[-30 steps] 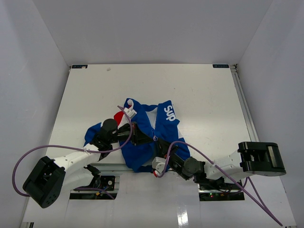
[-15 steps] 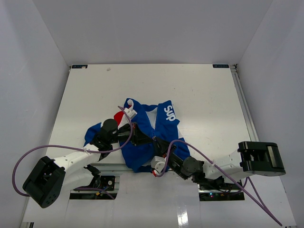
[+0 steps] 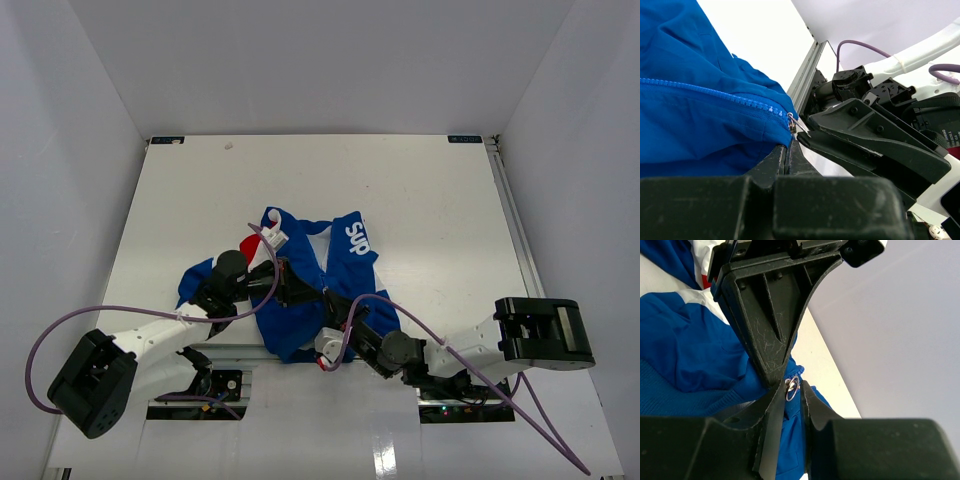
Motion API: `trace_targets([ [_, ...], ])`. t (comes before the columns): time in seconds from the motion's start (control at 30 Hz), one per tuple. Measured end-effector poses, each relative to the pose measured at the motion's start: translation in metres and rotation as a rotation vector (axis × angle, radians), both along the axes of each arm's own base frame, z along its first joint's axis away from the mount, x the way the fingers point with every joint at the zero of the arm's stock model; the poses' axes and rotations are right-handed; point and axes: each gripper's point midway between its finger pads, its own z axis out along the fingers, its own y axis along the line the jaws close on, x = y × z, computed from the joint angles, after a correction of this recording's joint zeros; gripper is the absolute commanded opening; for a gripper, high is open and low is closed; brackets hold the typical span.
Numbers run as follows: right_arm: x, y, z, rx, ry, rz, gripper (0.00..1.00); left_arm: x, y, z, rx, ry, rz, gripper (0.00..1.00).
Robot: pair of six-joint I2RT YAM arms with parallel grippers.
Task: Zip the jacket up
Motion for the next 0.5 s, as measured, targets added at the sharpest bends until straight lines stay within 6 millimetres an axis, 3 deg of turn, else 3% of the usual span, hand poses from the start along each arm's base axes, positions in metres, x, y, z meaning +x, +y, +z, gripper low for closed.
trace_targets([
  [0.13,0.0009,-0.0008,-0.0003,-0.001,0.001,-0.006,0.23,-0.0002,0.0001,0.0010,-0.002,-0.003,0.000,0.00],
  [0.3,0.0043,-0.0007,-0.0007,-0.003,0.001,-0.017,0.08,-0.0002,0.0001,0.0011,-0.002,-0.005,-0.001,0.00],
  [0.5,0.0080,0.0034,0.0018,0.002,0.000,-0.028,0.08,-0.0002,0.0003,0.0005,-0.001,-0.006,-0.001,0.00],
])
